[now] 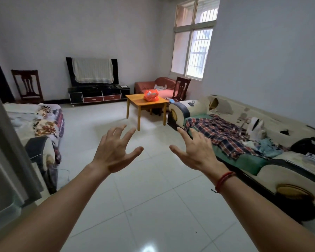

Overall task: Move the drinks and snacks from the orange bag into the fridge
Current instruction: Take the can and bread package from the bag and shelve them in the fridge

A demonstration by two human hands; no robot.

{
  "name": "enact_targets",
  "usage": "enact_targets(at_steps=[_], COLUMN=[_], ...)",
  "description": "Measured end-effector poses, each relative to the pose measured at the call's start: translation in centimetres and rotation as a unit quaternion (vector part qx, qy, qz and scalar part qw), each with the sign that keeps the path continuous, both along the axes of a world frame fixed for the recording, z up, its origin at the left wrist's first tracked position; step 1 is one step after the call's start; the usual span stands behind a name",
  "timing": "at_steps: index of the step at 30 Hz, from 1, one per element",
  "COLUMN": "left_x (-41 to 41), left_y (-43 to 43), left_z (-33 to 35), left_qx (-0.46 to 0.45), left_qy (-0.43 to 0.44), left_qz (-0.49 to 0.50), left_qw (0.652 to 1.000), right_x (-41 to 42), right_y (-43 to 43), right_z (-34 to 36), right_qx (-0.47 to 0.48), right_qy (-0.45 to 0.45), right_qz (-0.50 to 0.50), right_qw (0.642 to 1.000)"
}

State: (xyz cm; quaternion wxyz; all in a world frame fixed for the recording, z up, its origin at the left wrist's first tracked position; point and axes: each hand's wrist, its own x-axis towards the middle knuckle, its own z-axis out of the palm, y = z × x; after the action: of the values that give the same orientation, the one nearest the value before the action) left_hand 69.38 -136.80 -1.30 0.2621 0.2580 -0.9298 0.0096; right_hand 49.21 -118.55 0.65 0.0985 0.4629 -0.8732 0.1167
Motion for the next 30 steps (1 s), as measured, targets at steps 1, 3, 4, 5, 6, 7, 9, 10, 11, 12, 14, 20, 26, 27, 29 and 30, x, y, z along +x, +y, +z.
enact_targets(at_steps=[1, 3, 4, 5, 6, 7, 9, 10, 11, 12, 14, 20, 26, 27, 29, 30], left_x=[-1.2, -3.4, -4.4, -5.4, -6.4, -7.5, -9.7, -10.8, -11.8, -12.9, -15.4, -24.4, -35.4, -37.3, -41.0, -42.8], left_y=[-1.7, -5.0, -6.5, -8.0, -9.6, -11.2, -14.3, -15.7, -16.9, -18.2, -20.7, -28.0, -35.8, -37.1, -39.8, -41.2], left_z=[-0.3, -0.7, -0.9, -1.1, -1.2, -1.2, -1.1, -1.2, -1.4, -1.5, -1.6, -2.5, -3.4, -3.4, -3.0, -2.6], left_qx=[0.004, 0.012, 0.017, 0.021, 0.023, 0.025, 0.028, 0.03, 0.032, 0.033, 0.037, 0.047, 0.053, 0.056, 0.058, 0.058], left_qy=[-0.002, -0.008, -0.013, -0.016, -0.019, -0.02, -0.026, -0.031, -0.033, -0.033, -0.03, -0.038, -0.045, -0.047, -0.049, -0.047], left_qz=[-0.002, -0.006, -0.009, -0.01, -0.01, -0.009, -0.008, -0.008, -0.009, -0.012, -0.016, -0.024, -0.02, -0.017, -0.008, -0.004], left_qw=[1.0, 1.0, 1.0, 1.0, 1.0, 0.999, 0.999, 0.999, 0.999, 0.999, 0.999, 0.998, 0.997, 0.997, 0.997, 0.997], right_x=[-1.1, -3.1, -4.0, -4.9, -5.8, -6.8, -8.9, -9.8, -10.8, -11.8, -14.1, -23.0, -34.6, -36.6, -40.3, -42.0], right_y=[-1.7, -5.0, -6.6, -8.2, -9.8, -11.4, -14.4, -15.7, -16.9, -18.1, -20.5, -28.1, -36.7, -38.1, -40.9, -42.2], right_z=[-0.4, -1.1, -1.4, -1.6, -1.5, -1.4, -1.2, -1.3, -1.5, -1.6, -2.0, -3.5, -4.7, -4.6, -4.5, -4.4], right_qx=[0.003, 0.017, 0.024, 0.026, 0.024, 0.022, 0.021, 0.024, 0.024, 0.021, 0.019, 0.014, 0.002, 0.006, 0.015, 0.019], right_qy=[-0.003, -0.007, -0.007, -0.008, -0.01, -0.012, -0.015, -0.015, -0.02, -0.027, -0.04, -0.059, -0.073, -0.077, -0.082, -0.081], right_qz=[-0.002, -0.005, -0.006, -0.008, -0.012, -0.016, -0.019, -0.019, -0.02, -0.02, -0.023, -0.027, -0.013, -0.012, -0.007, -0.005], right_qw=[1.0, 1.0, 1.0, 1.0, 1.0, 1.0, 0.999, 0.999, 0.999, 0.999, 0.999, 0.998, 0.997, 0.997, 0.996, 0.997])
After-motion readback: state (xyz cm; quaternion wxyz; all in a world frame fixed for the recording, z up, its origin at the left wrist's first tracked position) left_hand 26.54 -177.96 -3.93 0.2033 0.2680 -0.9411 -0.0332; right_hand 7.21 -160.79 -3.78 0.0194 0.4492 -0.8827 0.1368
